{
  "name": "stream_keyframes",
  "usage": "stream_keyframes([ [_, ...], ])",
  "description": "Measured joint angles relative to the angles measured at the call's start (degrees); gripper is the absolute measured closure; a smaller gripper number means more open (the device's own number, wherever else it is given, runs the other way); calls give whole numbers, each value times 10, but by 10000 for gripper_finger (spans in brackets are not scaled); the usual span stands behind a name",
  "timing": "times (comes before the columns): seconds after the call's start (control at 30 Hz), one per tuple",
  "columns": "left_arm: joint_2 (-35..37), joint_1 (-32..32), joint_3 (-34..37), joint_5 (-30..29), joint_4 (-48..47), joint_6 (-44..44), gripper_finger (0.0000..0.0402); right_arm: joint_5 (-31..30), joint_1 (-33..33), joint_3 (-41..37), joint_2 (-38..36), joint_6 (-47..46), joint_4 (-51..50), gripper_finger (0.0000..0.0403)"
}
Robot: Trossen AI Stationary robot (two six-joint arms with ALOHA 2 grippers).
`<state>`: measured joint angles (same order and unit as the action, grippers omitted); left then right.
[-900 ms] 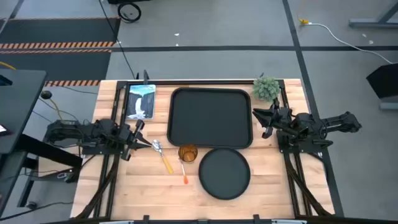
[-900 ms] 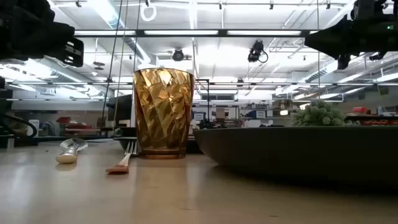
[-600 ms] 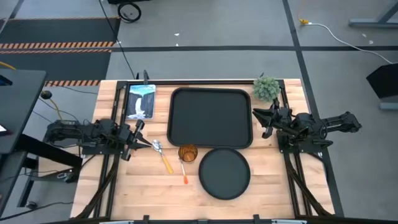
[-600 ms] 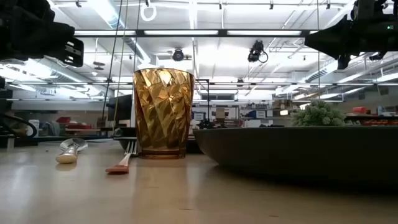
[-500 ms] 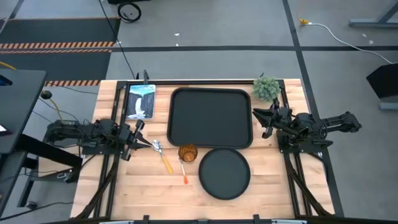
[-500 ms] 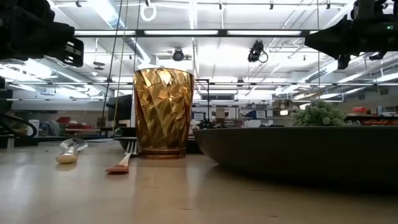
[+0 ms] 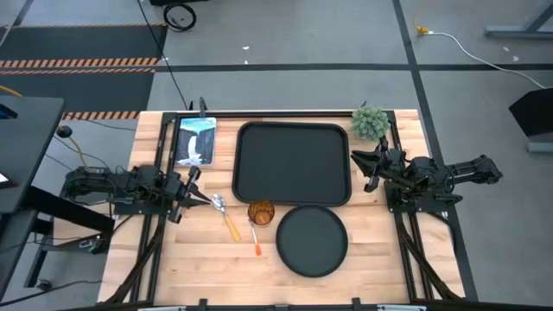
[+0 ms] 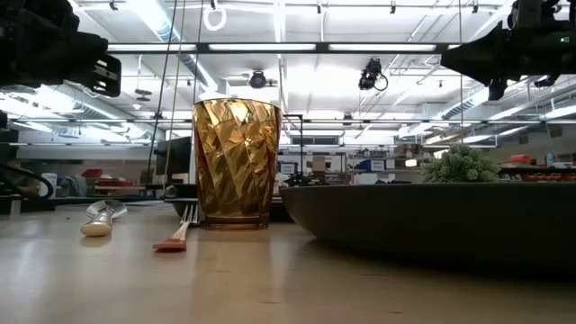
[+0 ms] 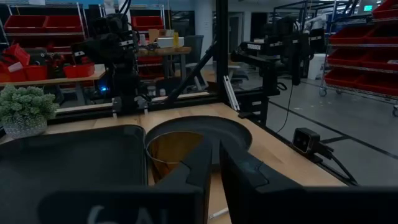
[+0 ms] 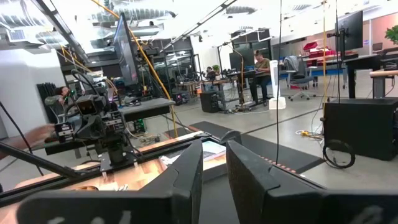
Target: Pick and place plate/cup/fork/spoon on tray
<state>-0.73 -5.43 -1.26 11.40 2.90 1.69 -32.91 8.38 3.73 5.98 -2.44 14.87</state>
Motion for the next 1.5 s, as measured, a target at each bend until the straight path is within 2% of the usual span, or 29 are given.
stream_keyframes([
  [1.37, 0, 0, 0, 0, 1, 0, 361, 0, 0, 0, 0, 0, 0, 325],
  [1.5, 0, 1, 0, -26, 53, 35, 361, 0, 0, 0, 0, 0, 0, 325],
])
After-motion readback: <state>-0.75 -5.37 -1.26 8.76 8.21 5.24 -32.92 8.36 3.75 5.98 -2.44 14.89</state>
